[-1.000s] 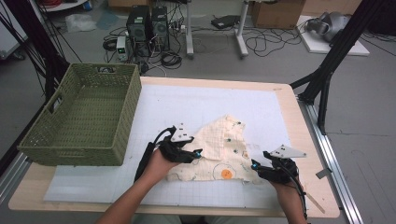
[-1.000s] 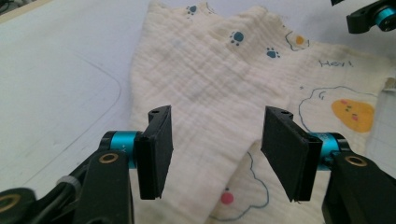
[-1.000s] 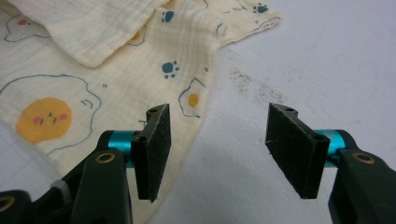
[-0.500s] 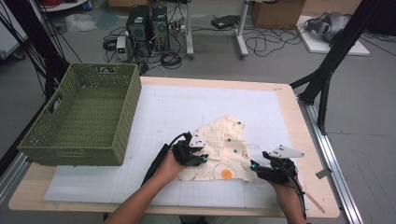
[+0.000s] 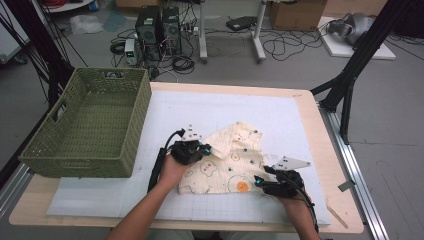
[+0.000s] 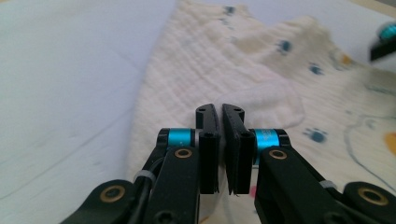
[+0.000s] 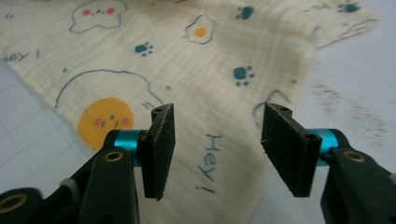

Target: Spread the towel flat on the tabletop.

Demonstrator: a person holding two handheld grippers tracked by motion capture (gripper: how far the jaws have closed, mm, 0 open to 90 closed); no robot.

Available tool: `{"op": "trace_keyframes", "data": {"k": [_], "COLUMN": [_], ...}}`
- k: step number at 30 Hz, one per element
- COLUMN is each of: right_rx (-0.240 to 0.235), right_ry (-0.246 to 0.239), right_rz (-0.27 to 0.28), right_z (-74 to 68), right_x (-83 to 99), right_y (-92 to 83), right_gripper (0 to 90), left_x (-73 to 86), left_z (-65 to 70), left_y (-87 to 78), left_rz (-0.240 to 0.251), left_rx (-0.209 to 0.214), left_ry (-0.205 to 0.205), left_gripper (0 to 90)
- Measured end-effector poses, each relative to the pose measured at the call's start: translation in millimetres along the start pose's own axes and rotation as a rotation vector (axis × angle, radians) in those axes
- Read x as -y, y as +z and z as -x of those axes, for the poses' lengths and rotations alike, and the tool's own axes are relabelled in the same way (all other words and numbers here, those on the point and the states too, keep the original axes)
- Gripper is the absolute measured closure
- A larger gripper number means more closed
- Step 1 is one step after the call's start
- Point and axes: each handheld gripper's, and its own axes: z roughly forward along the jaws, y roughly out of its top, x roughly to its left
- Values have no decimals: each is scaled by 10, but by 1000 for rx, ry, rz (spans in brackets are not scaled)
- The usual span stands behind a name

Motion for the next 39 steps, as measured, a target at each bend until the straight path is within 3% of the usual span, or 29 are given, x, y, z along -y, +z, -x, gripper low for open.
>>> {"op": "trace_keyframes", "data": {"k": [3,9,10,11,16,18,20,23,27,28,31,33,35,39], "right_rx": [-13,-48,-58,-74,-101,-150,-202,-242,-241,-216,-194,-143,-122,-11], "right_ry": [-16,3,-5,-43,-86,-107,-130,-143,-134,-134,-116,-64,-51,-19], "right_rz": [-32,-43,-50,-59,-90,-108,-127,-152,-125,-90,-50,33,48,55], "right_z": [-33,-10,-10,-20,-81,-97,-113,-125,-112,-89,-61,3,31,173], "right_x": [-16,-7,-6,2,19,31,45,64,81,65,36,-28,-51,-175], "right_y": [75,69,55,29,-30,-65,-102,-153,-179,-181,-188,-203,-199,-102], "right_gripper": [528,718,767,839,878,881,881,870,747,680,630,587,580,528], "left_x": [10,63,76,88,147,170,188,206,213,215,227,243,260,283], "left_z": [-133,-337,-376,-413,-536,-574,-607,-635,-638,-631,-590,-565,-569,-562], "left_y": [-48,-60,-63,-66,-35,-21,-19,-46,-130,-151,-210,-242,-254,-260], "left_rz": [23,30,36,40,26,24,22,12,16,13,18,24,34,21], "left_rx": [-87,-206,-225,-243,-301,-320,-337,-340,-280,-256,-221,-206,-174,-147], "left_ry": [-53,-136,-165,-193,-238,-261,-292,-300,-275,-264,-231,-214,-209,-209], "left_gripper": [845,846,847,848,848,837,754,616,504,488,474,459,457,446]}}
